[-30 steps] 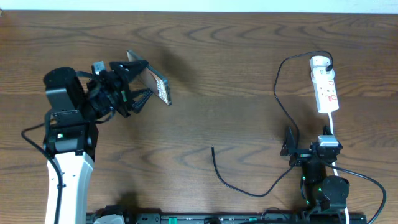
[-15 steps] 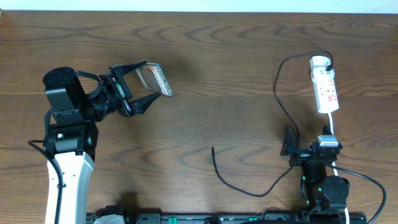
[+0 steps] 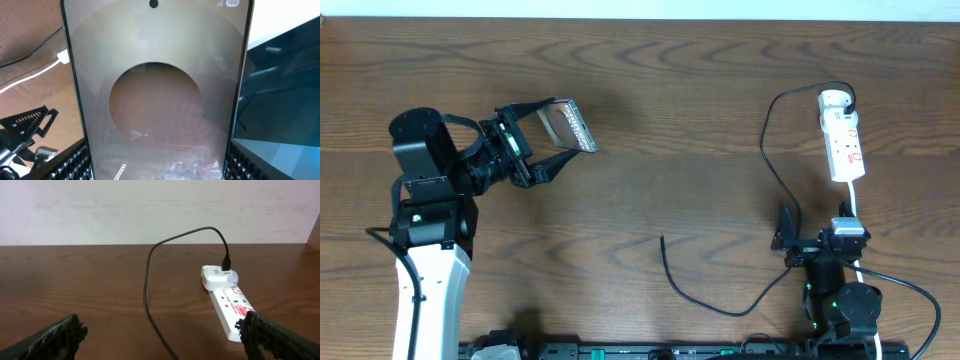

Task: Plug charger to phone and switch on socket
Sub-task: 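Lift the phone with the left gripper and tilt it upright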

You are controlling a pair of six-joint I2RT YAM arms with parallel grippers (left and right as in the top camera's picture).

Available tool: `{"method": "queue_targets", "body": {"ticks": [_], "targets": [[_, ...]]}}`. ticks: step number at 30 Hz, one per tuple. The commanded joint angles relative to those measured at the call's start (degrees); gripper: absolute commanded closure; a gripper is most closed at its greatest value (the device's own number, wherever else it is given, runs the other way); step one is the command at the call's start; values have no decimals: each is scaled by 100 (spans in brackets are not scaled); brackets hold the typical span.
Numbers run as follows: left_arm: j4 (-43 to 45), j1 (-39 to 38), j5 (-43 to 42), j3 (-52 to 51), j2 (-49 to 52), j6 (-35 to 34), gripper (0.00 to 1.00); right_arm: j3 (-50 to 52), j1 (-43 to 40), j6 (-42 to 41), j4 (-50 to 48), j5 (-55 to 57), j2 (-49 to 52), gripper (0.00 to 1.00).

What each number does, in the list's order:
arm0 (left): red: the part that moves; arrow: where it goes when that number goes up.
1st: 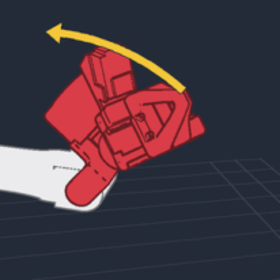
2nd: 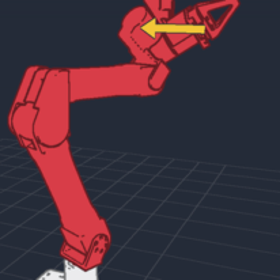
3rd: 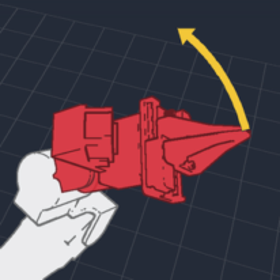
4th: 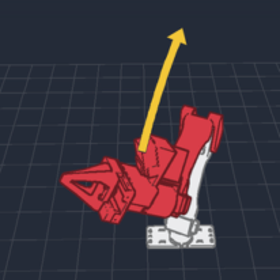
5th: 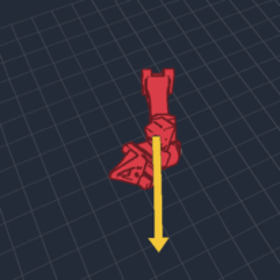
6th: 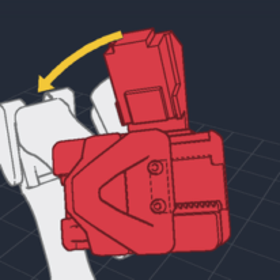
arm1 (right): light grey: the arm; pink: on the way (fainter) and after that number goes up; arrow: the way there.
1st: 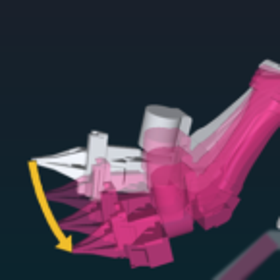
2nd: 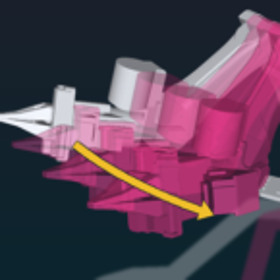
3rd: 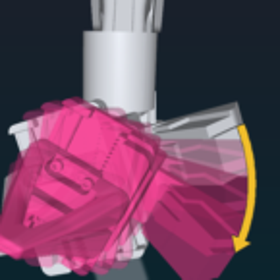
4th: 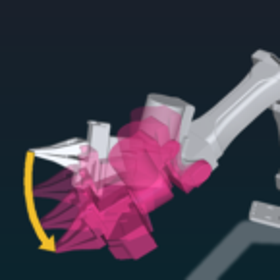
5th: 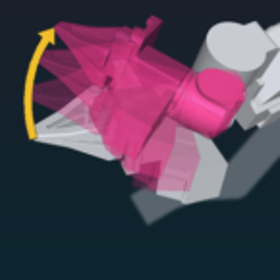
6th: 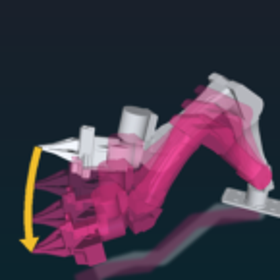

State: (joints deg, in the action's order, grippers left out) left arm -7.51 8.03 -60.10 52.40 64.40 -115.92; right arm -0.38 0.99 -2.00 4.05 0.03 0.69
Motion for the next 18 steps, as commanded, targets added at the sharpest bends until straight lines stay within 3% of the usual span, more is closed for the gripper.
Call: {"method": "queue_targets", "body": {"ticks": [1,4,10,18], "targets": [[57,20,61,195,-44,-7,93,7,39,-55,24,46,-31,1],[-164,17,597,195,-42,870,93,7,39,-55,24,46,-31,1],[-1652,20,1609,195,-42,2175,93,7,39,-55,24,46,-31,1],[-3657,-44,3554,195,-42,3296,93,7,39,-55,24,46,-31,1]]}}
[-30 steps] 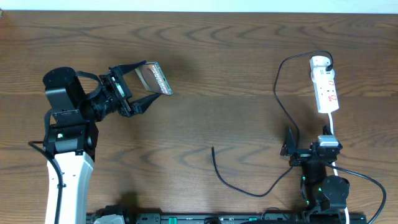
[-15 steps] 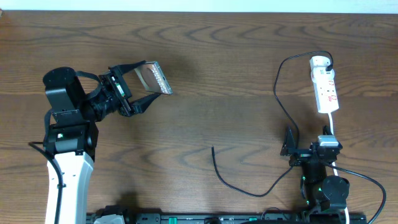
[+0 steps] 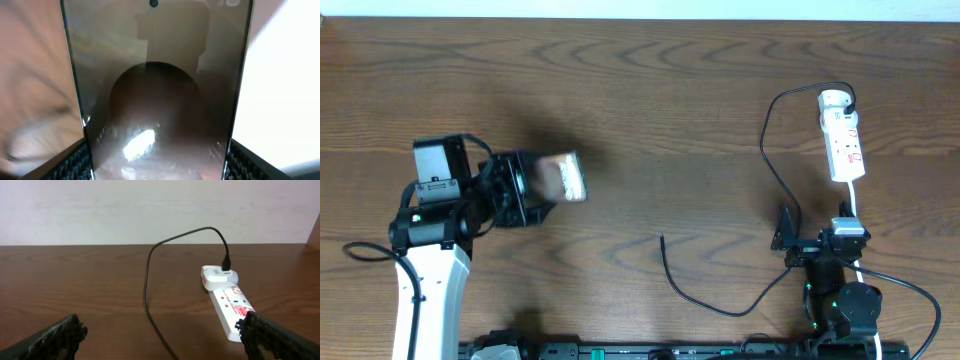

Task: Plug charger to phone and switch on socket
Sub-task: 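Lift the phone with the left gripper and tilt it upright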

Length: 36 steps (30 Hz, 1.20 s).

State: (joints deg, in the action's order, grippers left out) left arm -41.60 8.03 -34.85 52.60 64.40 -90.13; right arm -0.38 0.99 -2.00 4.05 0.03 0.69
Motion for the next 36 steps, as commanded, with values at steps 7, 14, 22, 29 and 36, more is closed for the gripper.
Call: {"method": "queue_targets", "body": {"ticks": [7,14,22,29,36], "targets": [[-911,-525,2457,175,-42,850,93,7,39,-55,24,46,-31,1],[-911,-903,2940,175,-42,846,93,7,39,-55,24,46,-31,1],[-955,-914,2935,175,-42,850,93,7,39,-55,24,46,-31,1],[-979,-914,2933,175,-42,848,93,7,39,-55,24,46,-31,1],[-979,-914,2933,175,-42,848,93,7,39,-103,26,-63,-31,1]]}}
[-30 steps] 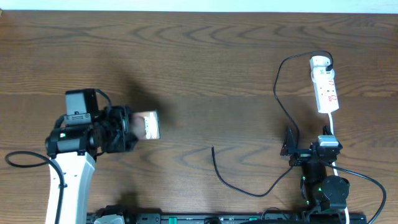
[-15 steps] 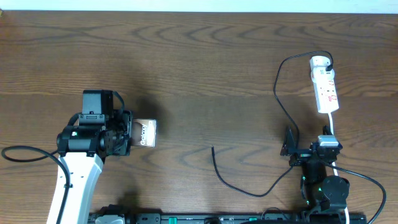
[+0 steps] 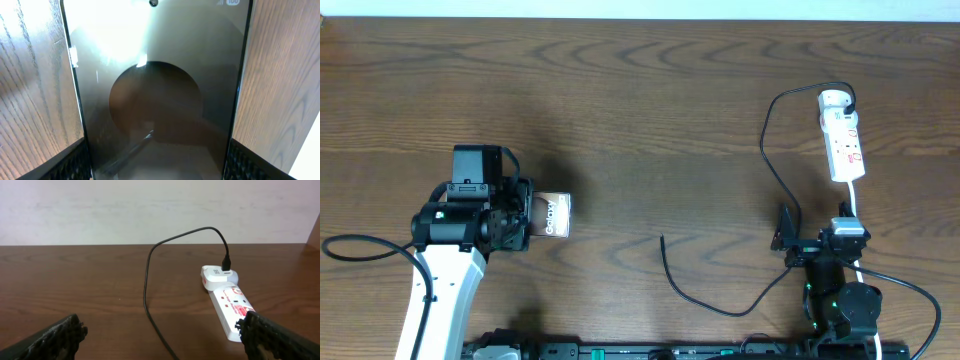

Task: Plug charger to phone and switch on socket
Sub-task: 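Lift the phone with the left gripper and tilt it upright, then move the right gripper toward the phone held by the left gripper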

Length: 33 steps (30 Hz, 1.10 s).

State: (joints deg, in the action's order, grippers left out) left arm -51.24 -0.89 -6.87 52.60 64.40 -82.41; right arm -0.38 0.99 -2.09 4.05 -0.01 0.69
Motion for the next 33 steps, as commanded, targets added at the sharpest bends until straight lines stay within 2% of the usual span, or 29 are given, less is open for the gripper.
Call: {"method": "queue_targets", "body": {"ticks": [1,4,7,9,14,18,21,25,29,31,33], "targets": [[-15,-22,136,175,-42,76,93,7,39,-94,26,-57,-31,1],[-15,-22,136,175,-42,76,93,7,39,-136,-74,-168,-31,1],[-15,-22,136,175,-42,79,93,7,39,-662,-647,-293,-31,1],[-15,-22,136,175,-42,76,93,-24,39,-673,-896,-420,-31,1],[-15,-22,138,175,-42,76,93,-662,39,-1008,-221,-1073,472,1],[-15,-22,136,175,-42,76,93,-1600,39,-1008,267,-1766,1764,1],[-15,-22,138,175,-42,76,93,-2455,39,-1008,448,-2697,3027,1],[-15,-22,140,175,-42,76,93,-3663,72,-1012,669,-4725,4918,1],[-15,-22,138,175,-42,74,92,-4540,286,-1012,577,-7486,6693,1],[-15,-22,138,175,-42,74,93,-4754,400,-1012,382,-8378,7366,1],[-15,-22,138,175,-42,74,93,-4830,472,-1014,-81,-8658,7914,1]]}}
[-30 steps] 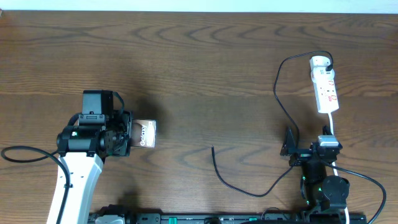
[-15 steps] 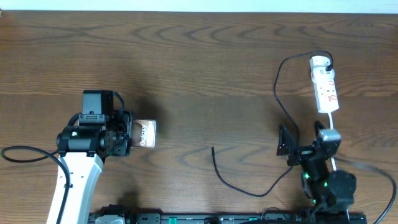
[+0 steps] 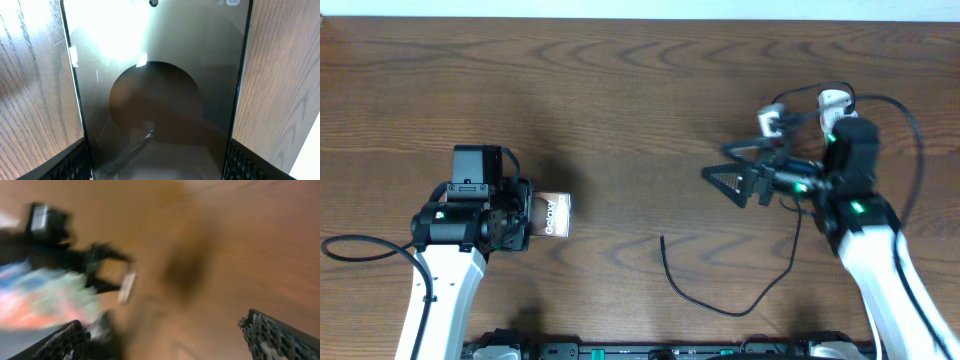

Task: Plug charger to phone and switch on socket
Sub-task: 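Move the right gripper toward the phone held by the left gripper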

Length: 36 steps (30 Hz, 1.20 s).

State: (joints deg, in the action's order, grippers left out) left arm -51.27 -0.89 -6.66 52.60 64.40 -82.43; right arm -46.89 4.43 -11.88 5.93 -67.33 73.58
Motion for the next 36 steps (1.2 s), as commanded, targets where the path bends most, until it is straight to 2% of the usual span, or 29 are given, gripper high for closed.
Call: {"method": "queue_targets", "body": {"ticks": [1,5,9,12,23,32,36], "targets": [[-13,-22,116,175,-42,76,93,-181,168,-142,-424,-1912,839,1],[-13,-22,116,175,-42,76,93,-181,411,-1246,-1032,-1856,1631,1],[-11,-22,116,175,-42,72,93,-181,772,-1681,-1545,-1755,2041,1],[-13,-22,116,175,-42,-20,93,-181,1145,-2074,-1600,-960,2116,1],[-33,-22,114,175,-15,-520,93,-181,2396,-2483,-2332,957,2116,1],[-55,-22,-450,175,-4,-1233,93,-181,2935,-2498,-2470,1569,2118,1],[-57,-22,-492,175,-4,-1261,93,-181,3084,-2782,-2765,1646,2118,1]]}}
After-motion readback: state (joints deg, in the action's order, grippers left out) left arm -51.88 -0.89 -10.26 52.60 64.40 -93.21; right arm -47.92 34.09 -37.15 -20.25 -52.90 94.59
